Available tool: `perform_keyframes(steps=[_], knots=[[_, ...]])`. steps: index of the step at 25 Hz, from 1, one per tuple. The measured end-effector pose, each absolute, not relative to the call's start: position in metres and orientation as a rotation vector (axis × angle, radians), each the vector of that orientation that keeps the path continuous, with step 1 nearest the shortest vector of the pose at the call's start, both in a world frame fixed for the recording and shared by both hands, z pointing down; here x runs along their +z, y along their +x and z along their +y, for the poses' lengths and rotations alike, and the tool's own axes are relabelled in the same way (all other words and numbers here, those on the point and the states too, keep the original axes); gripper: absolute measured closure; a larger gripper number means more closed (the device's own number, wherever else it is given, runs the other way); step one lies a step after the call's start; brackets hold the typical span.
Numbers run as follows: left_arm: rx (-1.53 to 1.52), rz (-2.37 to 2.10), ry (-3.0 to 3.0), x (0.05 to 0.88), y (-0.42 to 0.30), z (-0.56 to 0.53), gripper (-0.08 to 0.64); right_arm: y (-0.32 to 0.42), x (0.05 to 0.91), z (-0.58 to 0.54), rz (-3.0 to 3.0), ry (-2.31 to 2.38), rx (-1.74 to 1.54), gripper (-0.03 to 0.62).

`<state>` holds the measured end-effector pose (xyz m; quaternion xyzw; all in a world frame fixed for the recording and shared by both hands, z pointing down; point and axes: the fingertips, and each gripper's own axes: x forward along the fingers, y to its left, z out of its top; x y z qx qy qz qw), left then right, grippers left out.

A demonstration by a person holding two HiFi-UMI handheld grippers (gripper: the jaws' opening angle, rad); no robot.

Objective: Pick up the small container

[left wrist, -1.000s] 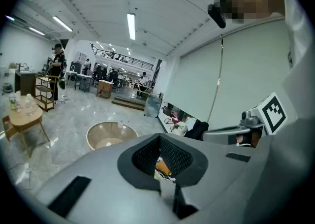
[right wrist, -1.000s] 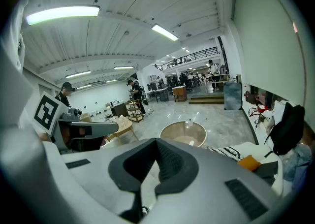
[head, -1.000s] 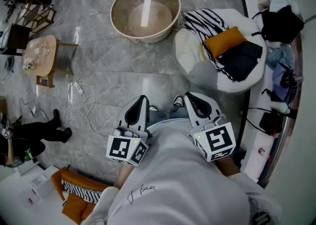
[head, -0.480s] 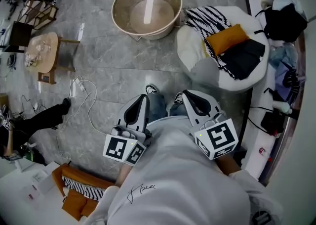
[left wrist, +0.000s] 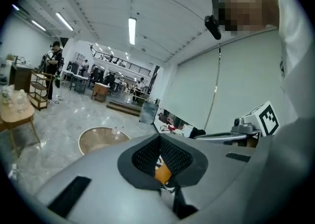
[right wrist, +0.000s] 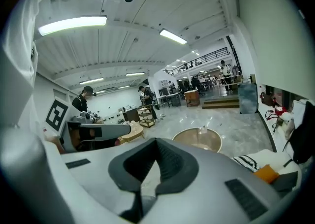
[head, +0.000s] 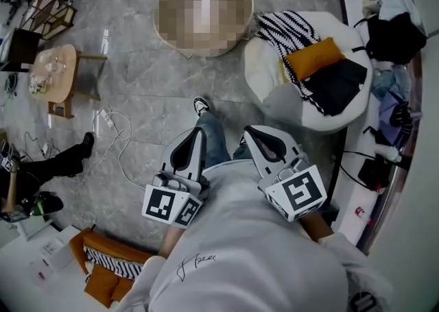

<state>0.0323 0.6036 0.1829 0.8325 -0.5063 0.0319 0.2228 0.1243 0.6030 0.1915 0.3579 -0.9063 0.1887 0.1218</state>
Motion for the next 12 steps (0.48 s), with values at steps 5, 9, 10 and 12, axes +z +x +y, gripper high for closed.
perform_keyframes(steps=[5, 9, 10, 12], knots=[[0.099, -1.396, 2.309, 0.183, 0.021, 0.578, 0.543, 0.108, 0.196, 0.578, -2.611, 1.03, 0.572, 0.577], [0.094, -1.388, 2.298, 0.185, 0.01, 0.56, 0.541, 0.093, 0.2, 0.564, -2.593, 0.993, 0.591, 0.577], [0.093, -1.388, 2.297, 0.185, 0.007, 0.555, 0.541, 0.089, 0.2, 0.56, -2.597, 0.982, 0.589, 0.577], [0.09, -1.387, 2.295, 0.186, 0.0, 0.544, 0.541, 0.081, 0.2, 0.55, -2.607, 0.964, 0.592, 0.577]])
